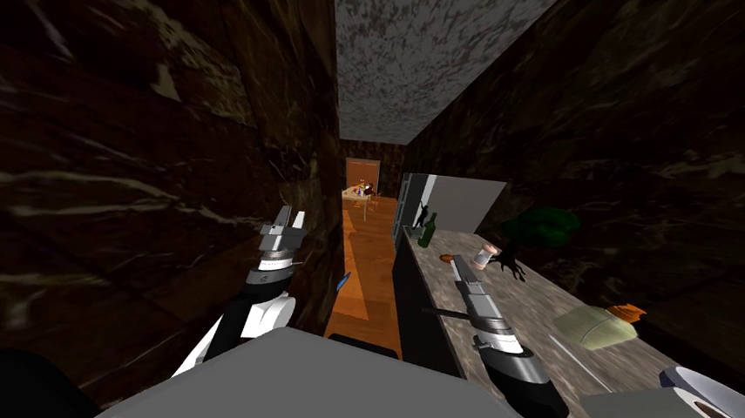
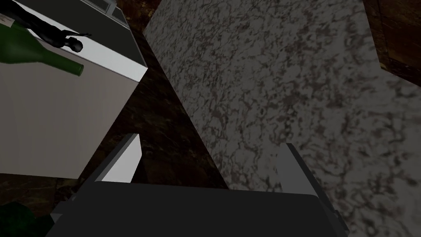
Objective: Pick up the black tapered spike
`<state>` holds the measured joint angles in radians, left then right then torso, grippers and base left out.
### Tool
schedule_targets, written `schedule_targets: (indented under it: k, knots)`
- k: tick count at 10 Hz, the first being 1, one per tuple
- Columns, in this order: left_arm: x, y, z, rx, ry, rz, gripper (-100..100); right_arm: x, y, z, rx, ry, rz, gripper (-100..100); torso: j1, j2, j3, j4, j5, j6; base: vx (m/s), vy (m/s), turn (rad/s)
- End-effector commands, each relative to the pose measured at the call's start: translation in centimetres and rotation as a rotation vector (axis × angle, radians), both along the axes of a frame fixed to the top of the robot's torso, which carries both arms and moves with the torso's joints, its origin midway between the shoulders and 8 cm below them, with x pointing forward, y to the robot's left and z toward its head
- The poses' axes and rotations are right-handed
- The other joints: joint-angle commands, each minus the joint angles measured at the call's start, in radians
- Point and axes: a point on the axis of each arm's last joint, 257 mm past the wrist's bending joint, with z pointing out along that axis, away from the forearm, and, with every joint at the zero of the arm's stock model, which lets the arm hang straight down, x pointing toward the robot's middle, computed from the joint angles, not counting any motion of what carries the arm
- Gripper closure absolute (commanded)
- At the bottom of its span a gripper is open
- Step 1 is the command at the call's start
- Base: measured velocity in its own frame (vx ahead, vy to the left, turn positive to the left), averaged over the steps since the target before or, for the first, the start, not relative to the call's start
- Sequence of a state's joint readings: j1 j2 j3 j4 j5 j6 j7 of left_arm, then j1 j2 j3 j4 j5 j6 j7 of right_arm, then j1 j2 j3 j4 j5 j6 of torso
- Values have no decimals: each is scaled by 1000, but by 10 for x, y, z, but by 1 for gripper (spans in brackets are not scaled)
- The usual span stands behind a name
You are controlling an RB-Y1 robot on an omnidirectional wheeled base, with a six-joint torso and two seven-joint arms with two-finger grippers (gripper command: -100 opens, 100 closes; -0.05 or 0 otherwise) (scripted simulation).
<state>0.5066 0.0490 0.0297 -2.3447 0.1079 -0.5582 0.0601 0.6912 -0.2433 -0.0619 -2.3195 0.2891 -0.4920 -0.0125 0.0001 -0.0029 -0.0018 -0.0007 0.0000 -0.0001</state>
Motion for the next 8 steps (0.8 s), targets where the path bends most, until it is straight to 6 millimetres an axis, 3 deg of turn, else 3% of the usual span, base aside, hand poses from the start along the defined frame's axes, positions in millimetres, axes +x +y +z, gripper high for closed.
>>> schedule_targets:
  k: [1,8]
  knots:
    - [0,0,0,0,0,0,0,-6,7,-6,-80,17,16,-100,0,0,0,0,0,0,61,13,-5]
    - [0,0,0,0,0,0,0,-24,31,-36,-375,77,77,-100,0,-1,-1,0,0,0,56,0,-4]
